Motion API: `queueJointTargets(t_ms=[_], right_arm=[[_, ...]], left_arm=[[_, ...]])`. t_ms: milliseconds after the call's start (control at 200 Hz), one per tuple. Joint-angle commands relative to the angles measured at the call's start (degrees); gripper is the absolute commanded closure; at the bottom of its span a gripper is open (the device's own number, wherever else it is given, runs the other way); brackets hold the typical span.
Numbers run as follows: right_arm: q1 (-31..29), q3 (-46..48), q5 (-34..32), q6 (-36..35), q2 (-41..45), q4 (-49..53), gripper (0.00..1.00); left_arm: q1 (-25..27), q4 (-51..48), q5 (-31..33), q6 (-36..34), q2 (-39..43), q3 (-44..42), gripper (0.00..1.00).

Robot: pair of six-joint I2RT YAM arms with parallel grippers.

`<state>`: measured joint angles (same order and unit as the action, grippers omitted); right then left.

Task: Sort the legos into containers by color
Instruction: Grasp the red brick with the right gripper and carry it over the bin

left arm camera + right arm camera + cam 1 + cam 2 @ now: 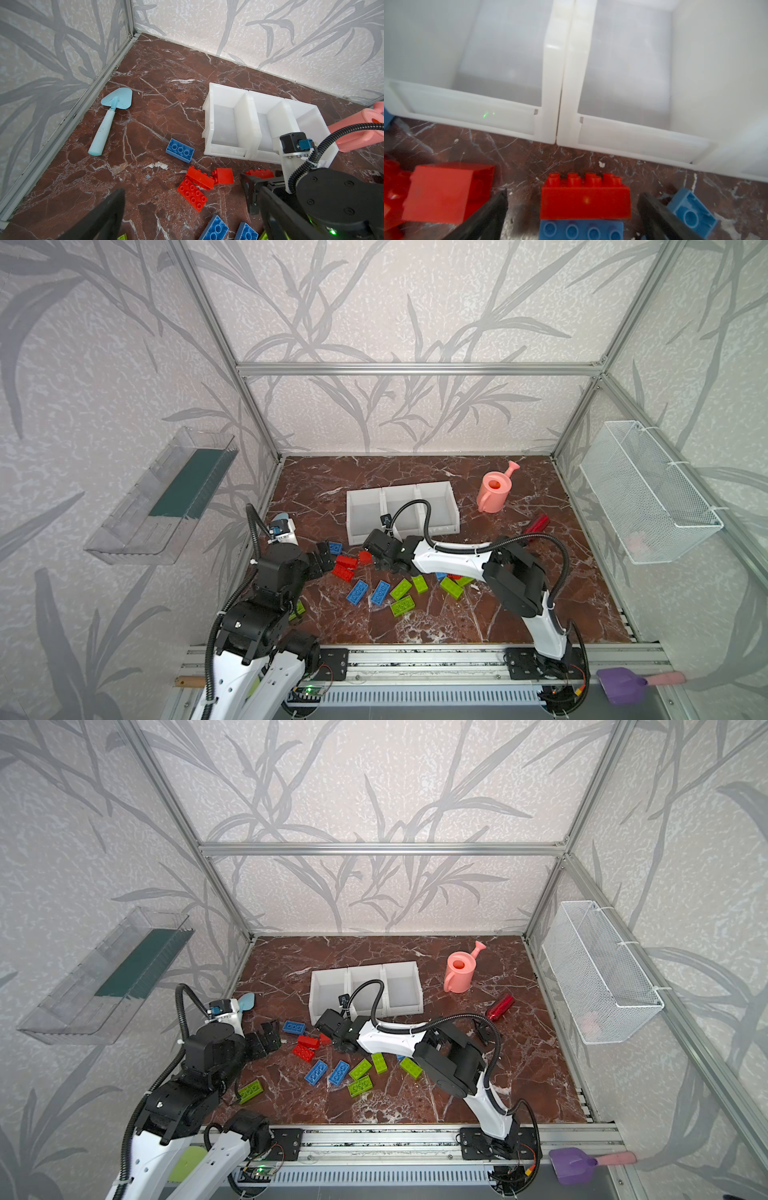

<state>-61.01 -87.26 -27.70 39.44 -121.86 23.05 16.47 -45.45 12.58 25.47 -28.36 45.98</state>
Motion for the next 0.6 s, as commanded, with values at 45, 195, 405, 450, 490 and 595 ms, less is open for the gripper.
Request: queueJointTargets(t_ms=[45, 195, 405, 450, 490, 595], right_arm=[[0.76, -0.72, -0.16, -0.29, -1.18, 1.68, 0.01], [1.42, -1.14, 0.80, -0.43, -2.26, 1.04, 0.01], [1.69, -3.33, 1.42, -1.46, -4.61, 1.56, 0.12], [1.69, -3.26, 1.33, -1.55, -4.70, 1.52, 0.17], [1.71, -3.16, 1.25, -1.64, -4.63, 1.51, 0.20], [1.69, -2.84, 1.07, -2.46, -4.08, 1.52, 0.31]], left_arm=[[0.32, -0.39, 0.52, -0.69, 0.26, -0.52, 0.01], [0.32, -0.34, 0.46, -0.79, 0.12, -0.50, 0.01], [0.34, -0.34, 0.19, -0.93, -0.39, -0.55, 0.01], [0.32, -0.36, 0.17, -0.91, -0.44, -0.62, 0.01], [0.36, -0.35, 0.17, -0.87, -0.53, -0.60, 0.01], [0.32, -0.41, 0.12, -0.88, -0.59, -0.58, 0.01]])
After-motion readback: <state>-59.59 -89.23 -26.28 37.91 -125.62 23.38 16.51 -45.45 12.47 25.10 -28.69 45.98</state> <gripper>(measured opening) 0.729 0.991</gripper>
